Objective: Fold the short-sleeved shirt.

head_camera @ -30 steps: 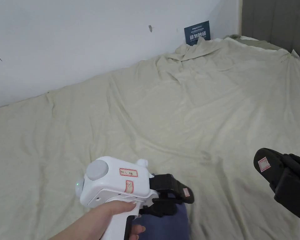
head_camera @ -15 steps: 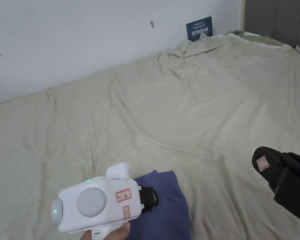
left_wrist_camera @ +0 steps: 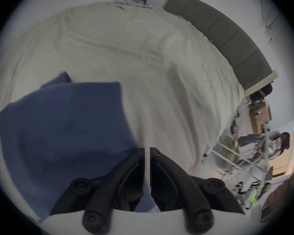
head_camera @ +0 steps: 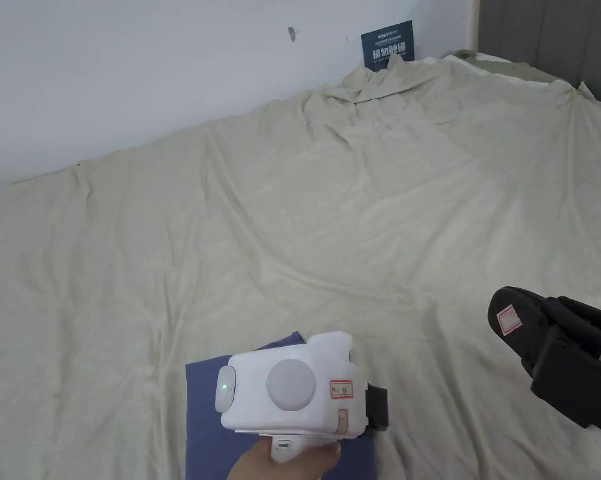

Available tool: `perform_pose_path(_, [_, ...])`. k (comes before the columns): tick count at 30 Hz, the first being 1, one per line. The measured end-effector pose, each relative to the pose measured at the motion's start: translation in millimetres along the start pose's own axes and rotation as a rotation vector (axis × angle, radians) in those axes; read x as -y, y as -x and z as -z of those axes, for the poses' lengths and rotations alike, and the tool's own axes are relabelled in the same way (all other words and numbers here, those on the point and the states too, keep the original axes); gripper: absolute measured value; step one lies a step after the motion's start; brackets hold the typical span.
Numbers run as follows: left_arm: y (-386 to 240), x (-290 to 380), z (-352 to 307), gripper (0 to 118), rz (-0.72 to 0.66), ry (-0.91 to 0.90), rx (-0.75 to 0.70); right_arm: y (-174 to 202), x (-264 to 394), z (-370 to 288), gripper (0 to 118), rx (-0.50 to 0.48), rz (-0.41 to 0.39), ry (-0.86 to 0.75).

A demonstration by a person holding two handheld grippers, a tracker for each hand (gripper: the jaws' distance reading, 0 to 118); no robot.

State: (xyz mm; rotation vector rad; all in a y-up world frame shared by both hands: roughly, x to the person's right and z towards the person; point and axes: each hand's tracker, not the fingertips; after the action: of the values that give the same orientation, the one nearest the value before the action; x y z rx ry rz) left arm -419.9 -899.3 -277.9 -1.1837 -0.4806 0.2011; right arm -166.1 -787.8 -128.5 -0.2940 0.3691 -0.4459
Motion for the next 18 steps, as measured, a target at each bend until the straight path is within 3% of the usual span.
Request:
perform_pose_path(2, [0.7, 6.7, -13.5, 7, -0.058, -0.072, 0.213, 1.2, -1.8, -0.2, 2, 0.004, -0.001, -0.001])
perform_pose_path(5, [0.3, 19.6, -64.2, 6, -0.045, -0.314, 0.296, 5.4, -8.8, -4.5, 2, 0.009, -0.012, -0.008])
perform_pose_path(10, [15.2, 56.6, -177.5, 4, 0.039, -0.688, 0.055, 24.1, -31.7, -18.7, 2, 0.036, -0.07, -0.069])
perform_pose_path(18, [49.5, 121.8, -310.7, 3, 0.041, -0.966, -0.43, 84.5, -60.1, -42.8, 2, 0.028, -0.218, -0.239])
